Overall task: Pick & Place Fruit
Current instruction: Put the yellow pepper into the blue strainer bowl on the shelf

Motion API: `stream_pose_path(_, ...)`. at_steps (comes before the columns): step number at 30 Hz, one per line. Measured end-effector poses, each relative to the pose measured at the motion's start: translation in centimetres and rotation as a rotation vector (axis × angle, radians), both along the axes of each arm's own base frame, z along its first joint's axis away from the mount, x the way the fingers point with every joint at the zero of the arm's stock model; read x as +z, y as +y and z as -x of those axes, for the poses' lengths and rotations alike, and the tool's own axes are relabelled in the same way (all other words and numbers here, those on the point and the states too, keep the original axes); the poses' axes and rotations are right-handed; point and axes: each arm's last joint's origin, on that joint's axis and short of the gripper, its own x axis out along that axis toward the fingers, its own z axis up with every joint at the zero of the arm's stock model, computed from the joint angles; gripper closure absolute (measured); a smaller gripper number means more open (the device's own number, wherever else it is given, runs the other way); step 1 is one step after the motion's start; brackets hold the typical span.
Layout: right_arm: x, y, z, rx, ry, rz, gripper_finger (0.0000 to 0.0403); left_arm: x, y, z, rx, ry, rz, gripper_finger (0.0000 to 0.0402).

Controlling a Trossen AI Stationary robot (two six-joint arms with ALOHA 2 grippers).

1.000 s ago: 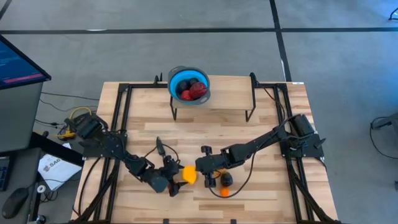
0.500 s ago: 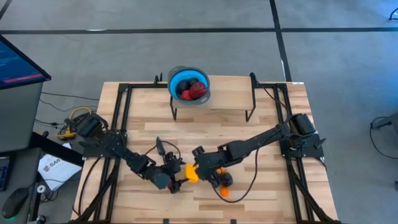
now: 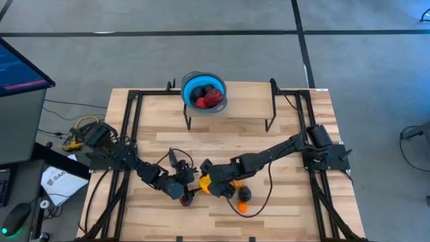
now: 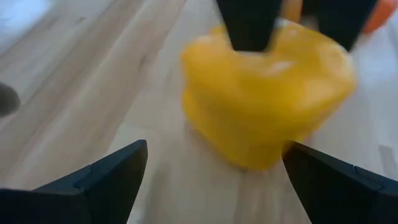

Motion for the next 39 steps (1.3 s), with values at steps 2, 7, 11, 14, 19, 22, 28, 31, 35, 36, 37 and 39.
stream_pose_path(2,0.1,-0.6,-0.2,-0.016,-0.01,-0.007,0.0048,-0.1,0.1,0.1,-0.001,-0.001,0.004,0.0037)
stream_pose_path(7,-0.2,-2.2,-0.5,-0.058,0.038,-0.069,0.0049,-0.1,0.2,0.1,0.002,-0.009,0.009,0.0037)
stream_pose_path(11,-0.2,-3.2,-0.7,-0.098,0.054,-0.131,0.0049,0.0,0.2,0.0,0.004,-0.014,0.012,0.0037)
stream_pose_path(14,-0.3,-3.8,-0.7,-0.072,0.079,-0.189,0.0051,0.0,0.3,-0.1,0.01,-0.015,0.012,0.0037)
stream_pose_path(19,-1.5,-4.3,-1.5,-0.057,0.061,-0.222,0.005,0.0,0.9,-0.4,0.031,-0.022,0.015,0.0037)
stream_pose_path(22,-2.3,-4.1,-2.2,-0.031,0.059,-0.21,0.005,0.0,1.3,-0.6,0.024,-0.012,0.011,0.0037)
stream_pose_path(28,-4.6,-4.1,-1.7,-0.073,0.182,-0.184,0.0057,0.3,1.5,-1.1,0.019,-0.042,0.002,0.0037)
stream_pose_path(31,-3.9,-4.2,-1.6,-0.101,0.199,-0.187,0.0076,0.3,1.5,-1.0,0.016,-0.039,0.0,0.0037)
stream_pose_path(35,-4.4,-4.6,-1.2,-0.169,0.261,-0.199,0.011,0.4,1.5,-1.0,0.015,-0.041,0.001,0.0037)
stream_pose_path(36,-4.5,-4.7,-1.2,-0.181,0.265,-0.206,0.0117,0.4,1.5,-1.0,0.015,-0.042,0.002,0.0037)
stream_pose_path(37,-4.4,-4.8,-1.2,-0.194,0.266,-0.215,0.0123,0.4,1.5,-1.0,0.014,-0.043,0.002,0.0037)
stream_pose_path(39,-4.3,-5.0,-1.2,-0.218,0.269,-0.229,0.0131,0.6,1.5,-1.0,0.013,-0.045,0.003,0.0037)
